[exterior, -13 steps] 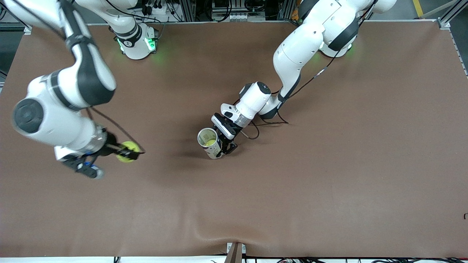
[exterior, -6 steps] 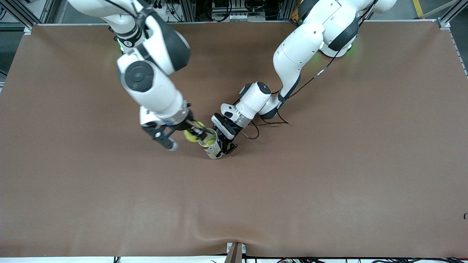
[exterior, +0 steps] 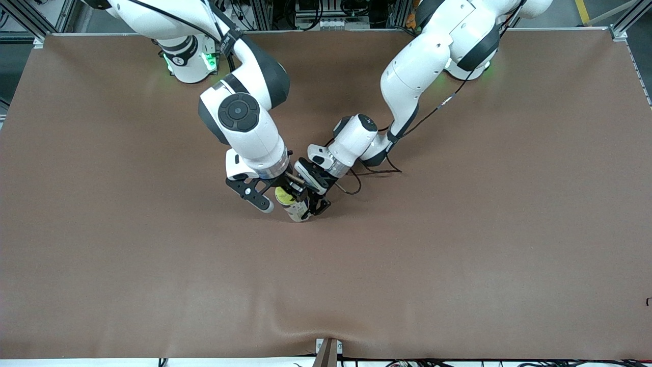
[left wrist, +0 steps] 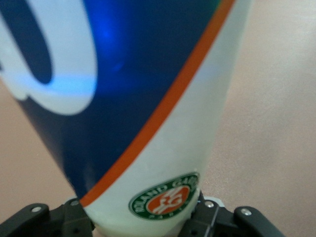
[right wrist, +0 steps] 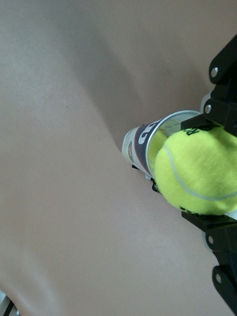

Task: Insert tennis ball vertically with right arm
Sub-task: 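Lower the ball into the can and open the right gripper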

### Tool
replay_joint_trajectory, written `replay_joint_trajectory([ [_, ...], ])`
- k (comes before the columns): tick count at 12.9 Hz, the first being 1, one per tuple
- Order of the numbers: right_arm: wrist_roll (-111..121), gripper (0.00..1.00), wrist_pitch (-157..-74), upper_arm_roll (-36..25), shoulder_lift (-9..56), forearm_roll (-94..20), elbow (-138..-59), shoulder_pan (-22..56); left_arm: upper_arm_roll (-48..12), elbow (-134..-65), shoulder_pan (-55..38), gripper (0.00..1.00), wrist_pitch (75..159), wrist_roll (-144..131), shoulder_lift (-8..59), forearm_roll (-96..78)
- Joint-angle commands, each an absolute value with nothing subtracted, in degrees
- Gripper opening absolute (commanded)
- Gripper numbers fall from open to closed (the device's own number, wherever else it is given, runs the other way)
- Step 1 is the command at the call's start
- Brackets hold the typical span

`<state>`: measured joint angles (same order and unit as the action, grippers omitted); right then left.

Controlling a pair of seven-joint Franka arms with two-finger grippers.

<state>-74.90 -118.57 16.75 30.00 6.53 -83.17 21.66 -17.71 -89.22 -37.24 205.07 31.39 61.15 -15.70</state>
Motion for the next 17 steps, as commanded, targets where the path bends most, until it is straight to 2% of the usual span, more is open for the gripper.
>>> replay_joint_trajectory([
  [1,-76.81,0.49,-117.60,16.35,30.41,7.47,-82.00,22.67,-17.67,-92.55,-36.91,0.68,203.55,31.20,60.56,-16.44],
  [3,-76.82,0.53,-117.34,16.26,30.76,7.47,-82.27,22.41,-17.75,-92.55,-36.91,0.68,203.55,31.20,60.64,-16.44],
  [4,-76.82,0.65,-117.07,16.26,31.11,7.56,-82.27,22.41,-17.67,-92.55,-36.91,0.68,203.55,31.20,60.64,-16.44],
  [5,-76.90,1.00,-116.81,16.26,31.20,7.56,-82.27,22.41,-17.67,-92.64,-36.91,0.68,203.55,31.20,60.64,-16.44],
  [10,-76.03,1.00,-115.23,16.26,30.41,7.47,-82.00,21.45,-17.67,-92.72,-36.91,0.68,203.55,31.20,60.64,-16.44],
  [17,-56.11,1.00,-103.81,16.61,23.39,6.59,-81.65,9.60,-17.67,-92.72,-36.91,0.68,203.55,31.20,60.64,-16.44],
])
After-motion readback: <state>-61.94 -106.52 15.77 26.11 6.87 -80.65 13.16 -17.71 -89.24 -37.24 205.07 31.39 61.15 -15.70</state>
